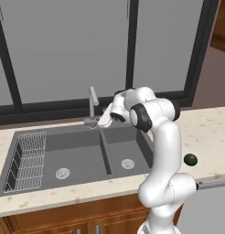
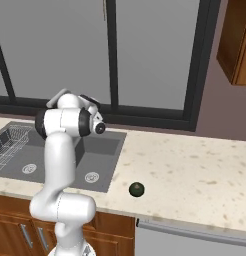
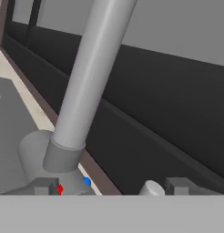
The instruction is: Turn on the sink faucet. Then move the squash from the counter to the sink. Turn off the sink. Move the vegetable from the sink to the pot next to the stove. Finally move the pot to the front right burner.
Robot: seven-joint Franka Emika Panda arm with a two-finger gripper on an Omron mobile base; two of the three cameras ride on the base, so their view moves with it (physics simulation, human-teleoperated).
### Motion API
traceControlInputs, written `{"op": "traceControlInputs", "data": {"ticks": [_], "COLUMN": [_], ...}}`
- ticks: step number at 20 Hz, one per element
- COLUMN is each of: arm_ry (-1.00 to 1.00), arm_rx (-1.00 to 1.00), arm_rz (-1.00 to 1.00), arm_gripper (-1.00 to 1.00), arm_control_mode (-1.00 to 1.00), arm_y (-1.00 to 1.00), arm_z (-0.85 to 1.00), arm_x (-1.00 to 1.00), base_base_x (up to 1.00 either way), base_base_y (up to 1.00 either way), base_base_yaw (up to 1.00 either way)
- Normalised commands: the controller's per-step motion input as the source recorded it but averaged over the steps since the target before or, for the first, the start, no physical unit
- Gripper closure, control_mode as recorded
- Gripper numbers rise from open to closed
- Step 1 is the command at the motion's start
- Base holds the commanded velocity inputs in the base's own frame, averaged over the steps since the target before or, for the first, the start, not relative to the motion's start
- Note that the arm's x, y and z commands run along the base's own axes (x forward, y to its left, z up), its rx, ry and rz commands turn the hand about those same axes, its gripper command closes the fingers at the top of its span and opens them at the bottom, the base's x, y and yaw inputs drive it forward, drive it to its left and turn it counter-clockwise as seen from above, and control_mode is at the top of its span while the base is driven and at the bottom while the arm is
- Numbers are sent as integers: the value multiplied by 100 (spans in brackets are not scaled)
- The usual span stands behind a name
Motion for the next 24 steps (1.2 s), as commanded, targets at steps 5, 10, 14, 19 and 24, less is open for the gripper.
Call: {"op": "traceControlInputs", "data": {"ticks": [5,10,14,19,24], "arm_ry": [0,0,2,6,3], "arm_rx": [8,8,1,-2,-1], "arm_rz": [0,0,-4,-1,-2], "arm_gripper": [100,100,100,100,100], "arm_control_mode": [-100,-100,-100,-100,-100], "arm_y": [14,10,1,0,-13], "arm_z": [-3,-6,-12,-22,-44], "arm_x": [23,23,7,3,5], "base_base_x": [0,0,0,0,0], "base_base_y": [0,0,0,0,0], "base_base_yaw": [0,0,0,0,0]}}
